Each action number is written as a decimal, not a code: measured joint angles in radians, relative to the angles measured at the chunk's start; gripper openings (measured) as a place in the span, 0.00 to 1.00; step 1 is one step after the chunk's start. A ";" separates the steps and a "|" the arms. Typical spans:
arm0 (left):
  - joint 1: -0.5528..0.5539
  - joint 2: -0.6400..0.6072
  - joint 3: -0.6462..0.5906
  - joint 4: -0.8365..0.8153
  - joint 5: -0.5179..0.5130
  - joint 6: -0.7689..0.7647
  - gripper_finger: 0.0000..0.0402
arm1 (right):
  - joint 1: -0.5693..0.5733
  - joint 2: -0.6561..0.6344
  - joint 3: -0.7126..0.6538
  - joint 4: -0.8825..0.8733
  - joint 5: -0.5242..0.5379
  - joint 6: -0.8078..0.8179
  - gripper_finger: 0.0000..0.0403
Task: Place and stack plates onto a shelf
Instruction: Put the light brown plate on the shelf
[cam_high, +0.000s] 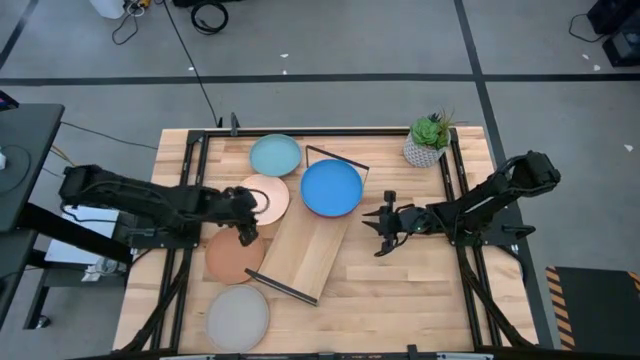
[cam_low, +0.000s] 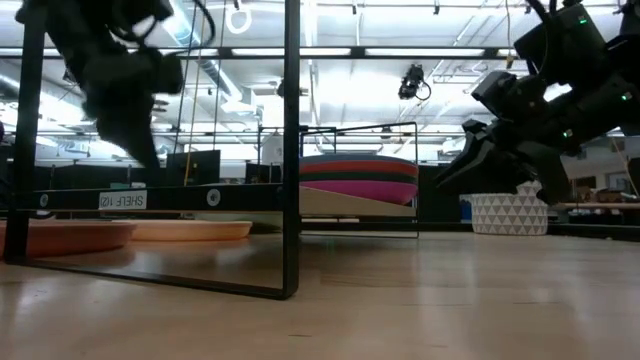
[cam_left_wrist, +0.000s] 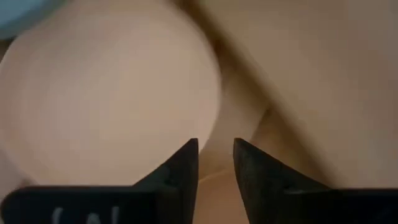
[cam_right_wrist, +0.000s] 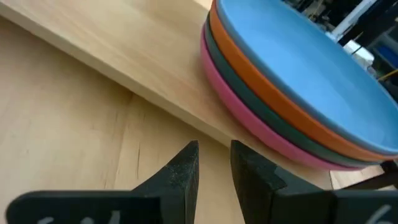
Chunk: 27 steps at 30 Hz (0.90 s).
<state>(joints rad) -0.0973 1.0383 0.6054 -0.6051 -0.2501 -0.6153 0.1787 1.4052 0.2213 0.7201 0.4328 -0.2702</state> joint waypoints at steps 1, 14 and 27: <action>-0.003 0.028 0.004 -0.020 0.000 0.029 0.28 | 0.000 0.000 -0.002 0.008 -0.001 -0.007 0.24; -0.014 0.289 0.004 0.047 -0.058 0.281 0.29 | 0.000 0.000 -0.003 0.020 -0.042 0.016 0.24; -0.011 0.343 0.003 0.045 -0.084 0.395 0.28 | 0.000 0.000 -0.003 0.013 -0.043 0.012 0.24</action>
<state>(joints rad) -0.1078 1.3815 0.6084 -0.5602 -0.3343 -0.2205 0.1787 1.4048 0.2188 0.7334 0.3894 -0.2583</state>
